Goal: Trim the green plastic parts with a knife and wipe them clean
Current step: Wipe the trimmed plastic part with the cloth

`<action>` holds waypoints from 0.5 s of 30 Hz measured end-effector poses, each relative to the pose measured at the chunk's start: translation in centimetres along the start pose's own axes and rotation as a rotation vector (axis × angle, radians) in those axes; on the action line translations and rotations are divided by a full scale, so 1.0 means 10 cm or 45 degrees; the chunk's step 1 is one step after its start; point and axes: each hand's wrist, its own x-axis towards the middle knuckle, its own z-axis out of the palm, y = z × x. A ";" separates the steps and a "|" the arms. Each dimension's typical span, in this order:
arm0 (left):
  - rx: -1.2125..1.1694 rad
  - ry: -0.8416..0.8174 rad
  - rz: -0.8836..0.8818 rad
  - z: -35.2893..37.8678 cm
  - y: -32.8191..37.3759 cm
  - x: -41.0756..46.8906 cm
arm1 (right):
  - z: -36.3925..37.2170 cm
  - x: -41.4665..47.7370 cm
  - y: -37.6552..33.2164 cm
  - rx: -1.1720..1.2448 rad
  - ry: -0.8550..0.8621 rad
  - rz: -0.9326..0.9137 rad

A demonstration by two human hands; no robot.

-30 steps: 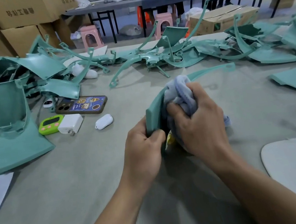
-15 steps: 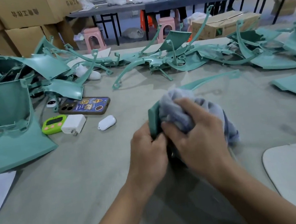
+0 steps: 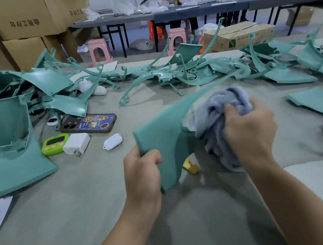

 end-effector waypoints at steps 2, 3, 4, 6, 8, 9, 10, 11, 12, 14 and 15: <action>-0.179 0.092 -0.133 -0.09 0.05 0.06 | -0.13 0.15 0.04 0.203 0.029 0.219; -0.207 0.123 -0.189 -0.12 0.07 0.08 | -0.18 0.17 0.05 0.345 0.013 0.296; -0.210 0.142 -0.244 -0.14 0.08 0.11 | -0.22 0.17 0.03 0.459 -0.036 0.339; -0.171 0.102 -0.326 -0.16 0.07 0.15 | -0.25 0.14 0.03 0.575 -0.241 0.330; -0.077 -0.055 -0.325 -0.16 0.03 0.16 | -0.26 0.07 0.02 0.622 -0.592 0.303; -0.028 -0.125 -0.303 -0.15 0.00 0.17 | -0.28 0.03 -0.01 0.656 -0.793 0.309; 0.023 -0.168 -0.267 -0.14 -0.03 0.17 | -0.30 0.00 -0.05 0.704 -0.980 0.337; 0.106 -0.182 -0.197 -0.14 -0.06 0.17 | -0.33 -0.03 -0.09 0.764 -1.129 0.388; 0.276 -0.171 -0.071 -0.14 -0.08 0.16 | -0.35 -0.05 -0.12 0.827 -1.236 0.446; 0.666 -0.105 0.303 -0.14 -0.11 0.15 | -0.37 -0.12 -0.16 0.930 -1.357 0.557; 0.733 -0.095 0.478 -0.12 -0.10 0.13 | -0.36 -0.18 -0.19 0.986 -1.383 0.604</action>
